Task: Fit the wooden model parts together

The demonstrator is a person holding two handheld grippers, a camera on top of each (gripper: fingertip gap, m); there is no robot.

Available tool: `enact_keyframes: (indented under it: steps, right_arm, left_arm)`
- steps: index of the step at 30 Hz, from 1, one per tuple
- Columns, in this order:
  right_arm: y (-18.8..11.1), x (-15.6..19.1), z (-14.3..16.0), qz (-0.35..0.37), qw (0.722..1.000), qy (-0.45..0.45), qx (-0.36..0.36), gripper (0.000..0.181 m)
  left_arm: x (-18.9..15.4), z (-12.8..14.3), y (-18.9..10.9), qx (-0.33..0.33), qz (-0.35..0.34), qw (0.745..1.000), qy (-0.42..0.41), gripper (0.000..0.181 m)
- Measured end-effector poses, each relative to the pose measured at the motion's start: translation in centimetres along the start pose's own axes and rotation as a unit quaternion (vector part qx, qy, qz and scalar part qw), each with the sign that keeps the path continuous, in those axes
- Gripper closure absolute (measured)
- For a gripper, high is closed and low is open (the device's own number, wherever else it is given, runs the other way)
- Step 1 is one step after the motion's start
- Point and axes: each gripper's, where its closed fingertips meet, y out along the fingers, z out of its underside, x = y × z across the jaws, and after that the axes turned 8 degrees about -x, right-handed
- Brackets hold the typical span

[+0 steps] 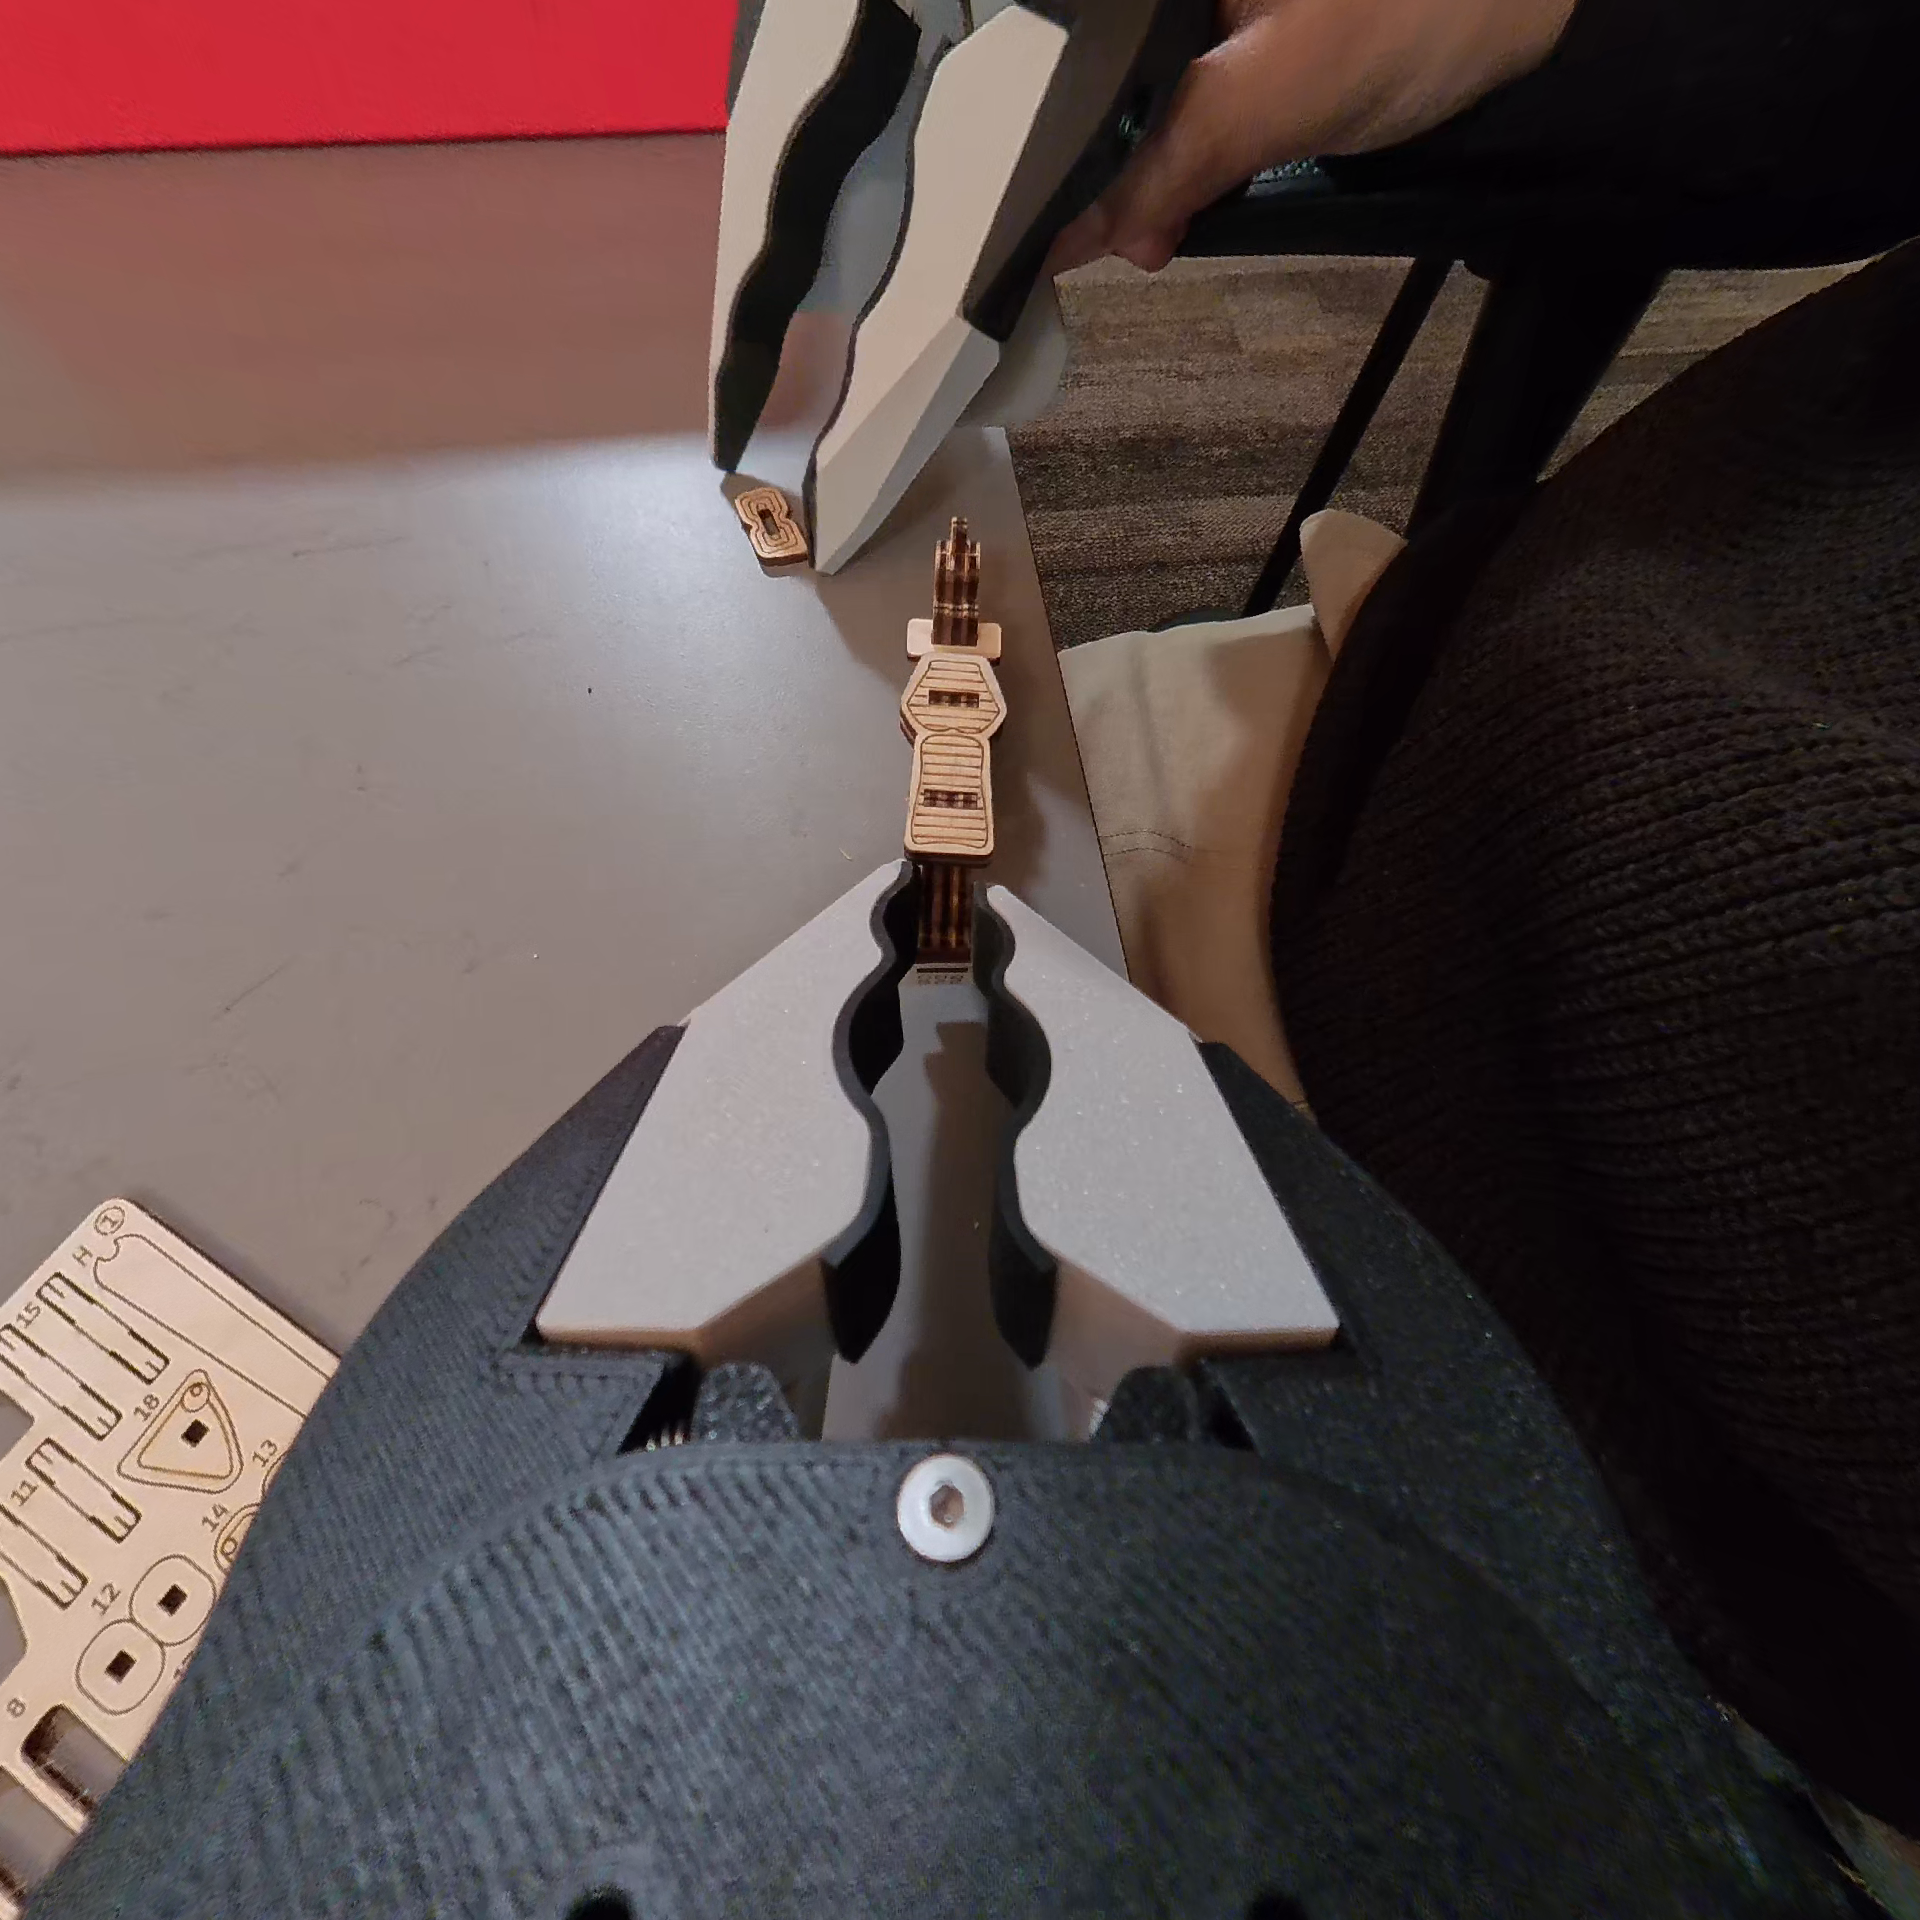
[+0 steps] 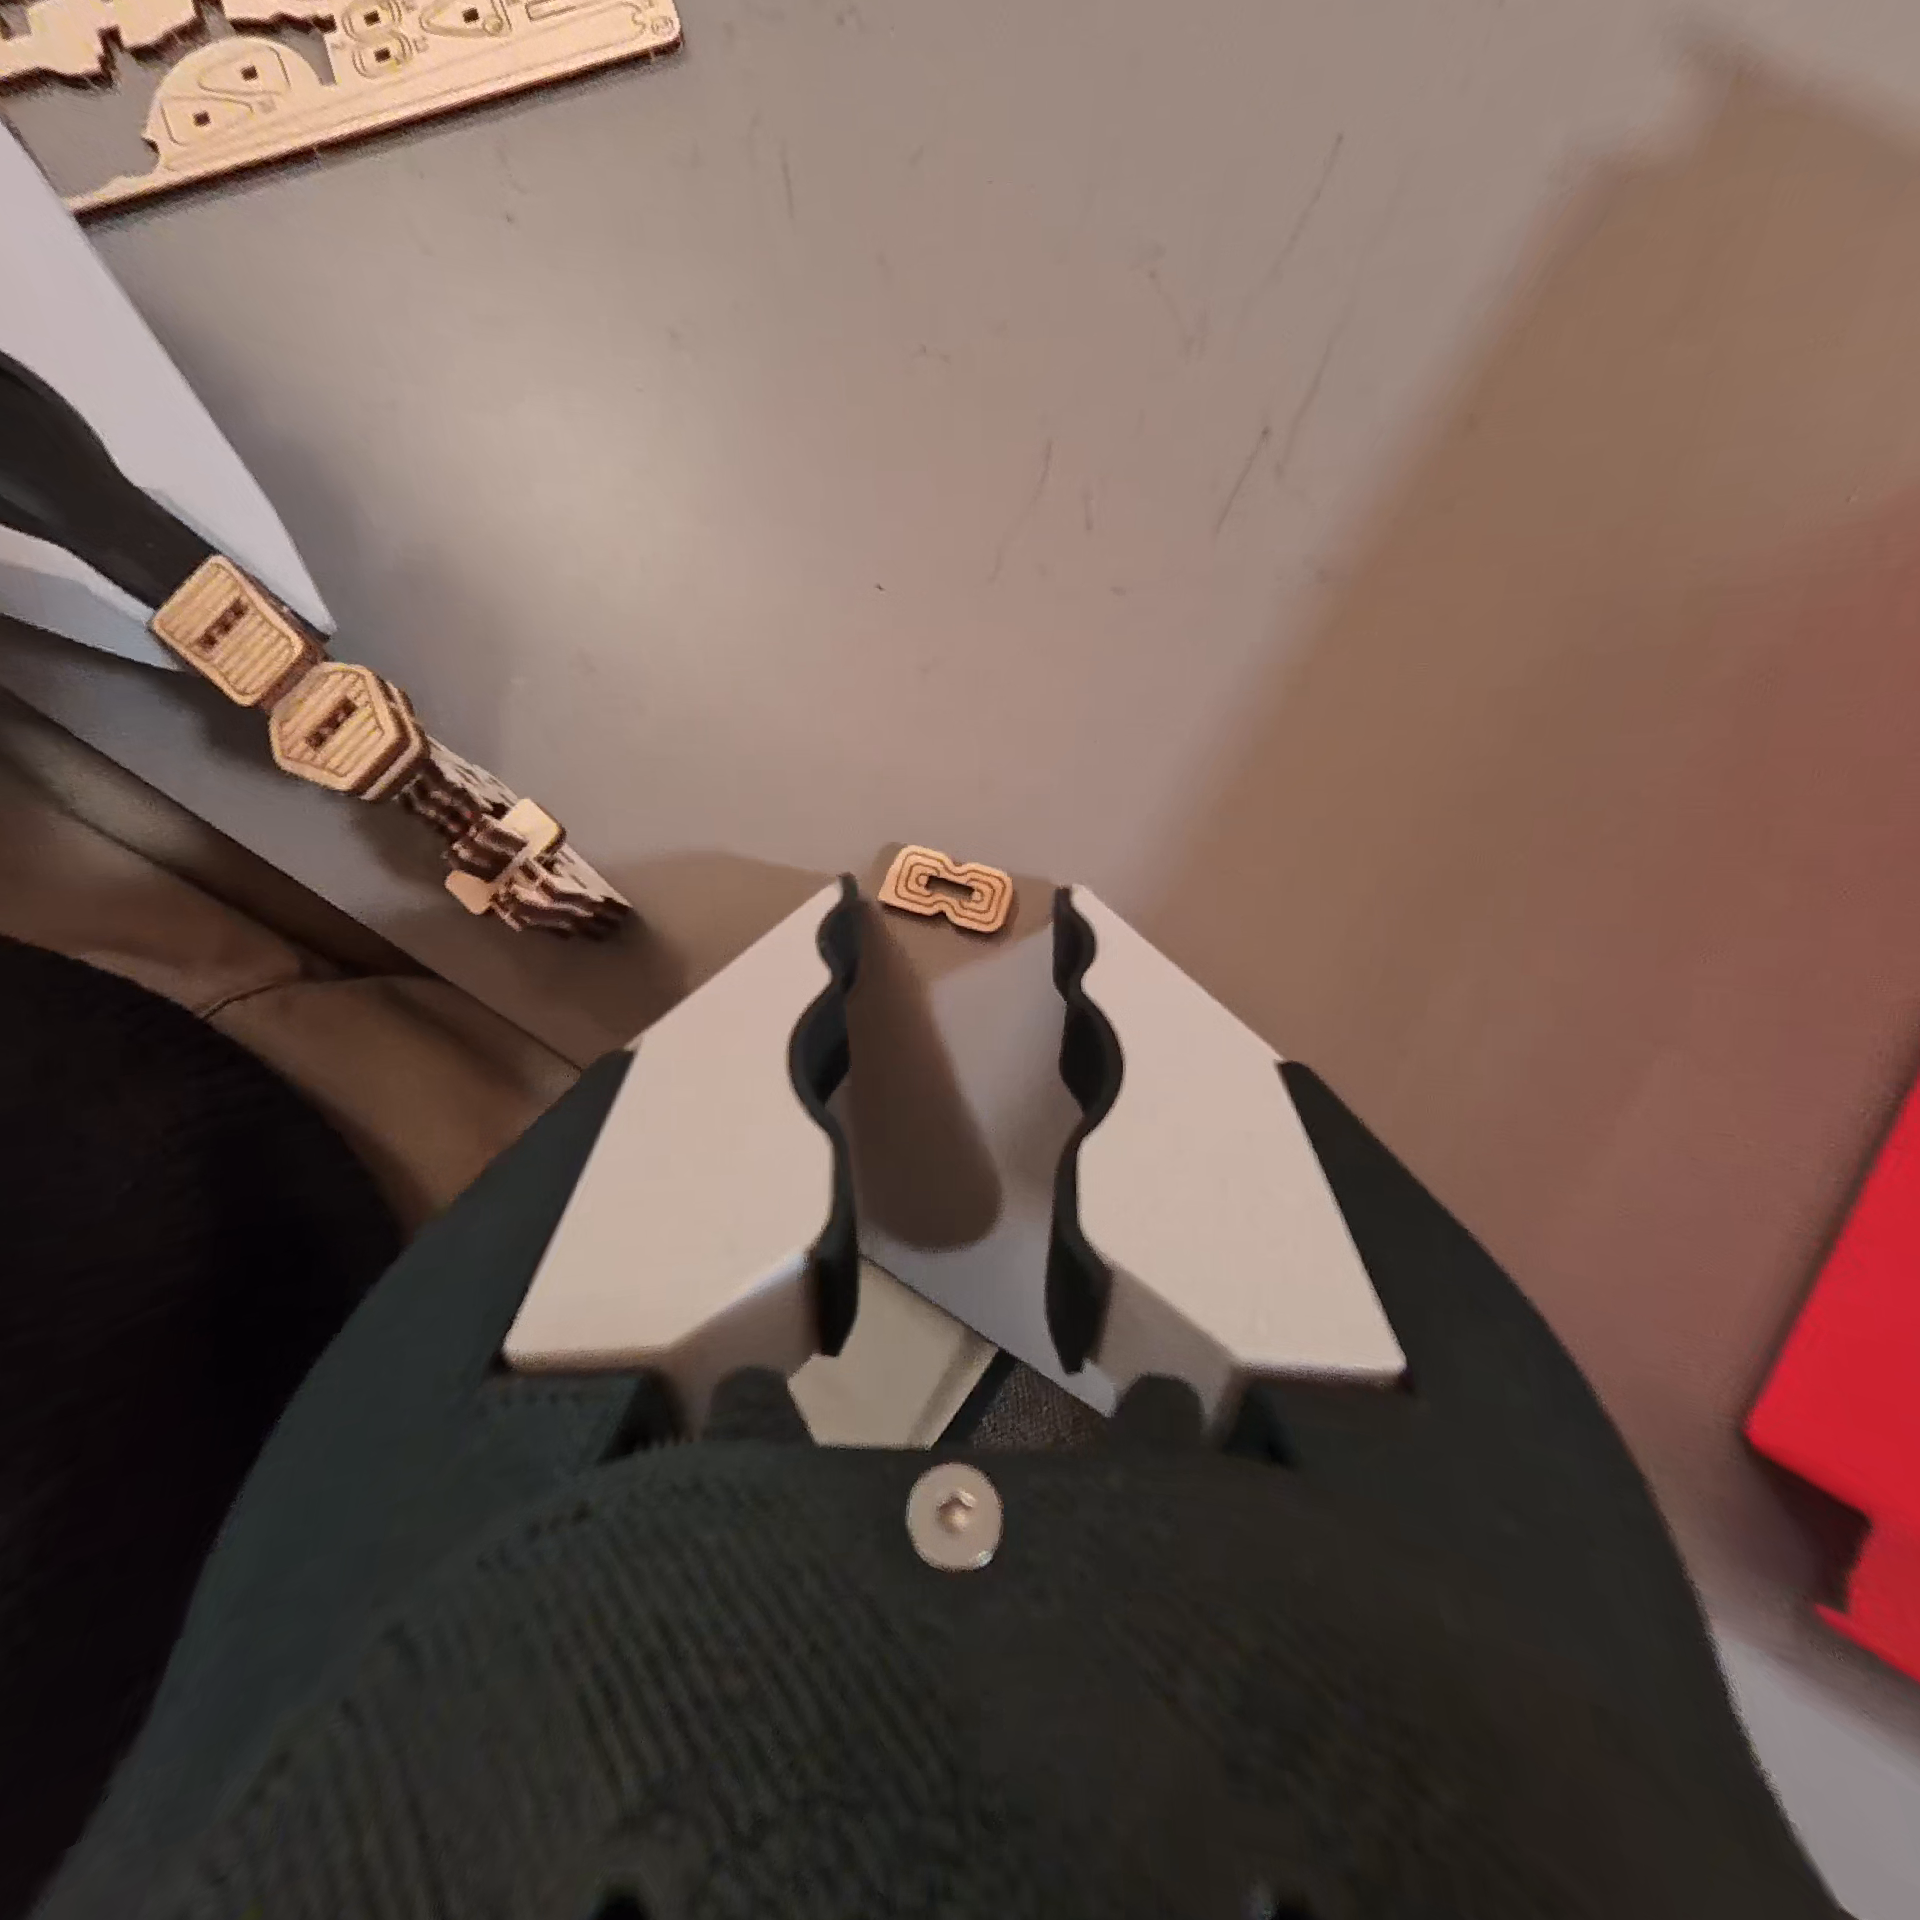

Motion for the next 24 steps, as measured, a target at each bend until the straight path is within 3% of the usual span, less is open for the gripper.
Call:
enact_keyframes:
  steps: [4, 10, 15, 24]
  right_arm:
    - [0.0, 0.2, 0.0, -0.007, 1.0, -0.006, 0.0, 0.156]
    - [-0.6, 1.9, 0.3, -0.084, 0.996, -0.036, 0.0, 0.156]
    - [-1.2, 1.4, 0.7, -0.083, 0.992, -0.092, 0.0, 0.154]
    - [-1.5, 1.5, -0.3, -0.082, 0.996, 0.036, -0.017, 0.148]
  left_arm:
    - [0.0, 0.0, 0.0, 0.0, -0.001, 1.0, 0.001, 0.173]
    - [-0.1, 0.0, 0.0, 0.001, -0.001, 1.0, 0.003, 0.173]
    - [-0.1, 0.0, 0.0, 0.0, 0.0, 1.0, 0.004, 0.173]
    - [0.0, 0.1, 0.0, 0.0, 0.0, 1.0, 0.002, 0.173]
